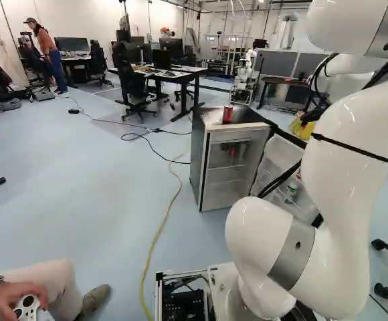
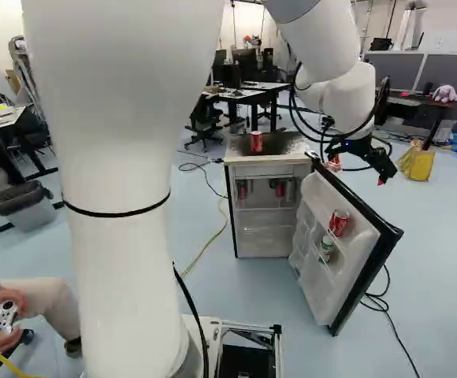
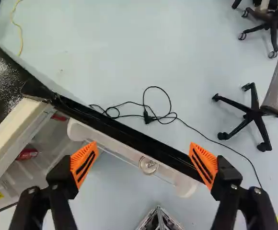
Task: Grab a drink from the fridge
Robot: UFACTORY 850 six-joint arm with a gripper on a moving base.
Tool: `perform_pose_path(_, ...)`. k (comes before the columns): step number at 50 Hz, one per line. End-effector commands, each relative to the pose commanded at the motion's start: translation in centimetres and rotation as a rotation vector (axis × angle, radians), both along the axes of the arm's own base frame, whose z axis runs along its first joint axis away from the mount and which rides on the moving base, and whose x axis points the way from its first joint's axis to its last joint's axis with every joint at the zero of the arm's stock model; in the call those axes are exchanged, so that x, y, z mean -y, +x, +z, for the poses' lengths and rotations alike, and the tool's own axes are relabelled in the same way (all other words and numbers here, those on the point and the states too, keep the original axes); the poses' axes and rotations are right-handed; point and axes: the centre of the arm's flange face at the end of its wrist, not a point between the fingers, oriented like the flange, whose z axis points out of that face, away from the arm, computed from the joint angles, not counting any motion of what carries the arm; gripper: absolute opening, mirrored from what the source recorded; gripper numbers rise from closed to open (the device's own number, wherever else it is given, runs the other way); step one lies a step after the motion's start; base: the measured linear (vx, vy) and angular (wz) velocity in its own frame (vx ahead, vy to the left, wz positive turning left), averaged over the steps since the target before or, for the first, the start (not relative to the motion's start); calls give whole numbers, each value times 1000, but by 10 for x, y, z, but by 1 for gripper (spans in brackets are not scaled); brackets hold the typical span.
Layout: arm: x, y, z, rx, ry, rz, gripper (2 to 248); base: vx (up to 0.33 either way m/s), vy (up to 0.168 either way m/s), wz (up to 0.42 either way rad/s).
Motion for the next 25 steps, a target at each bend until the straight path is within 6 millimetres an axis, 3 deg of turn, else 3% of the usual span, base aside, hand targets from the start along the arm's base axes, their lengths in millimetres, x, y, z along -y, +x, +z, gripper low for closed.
perform_pose_path(25, 40, -24, -3, -21, 27, -71, 247, 0, 0, 0)
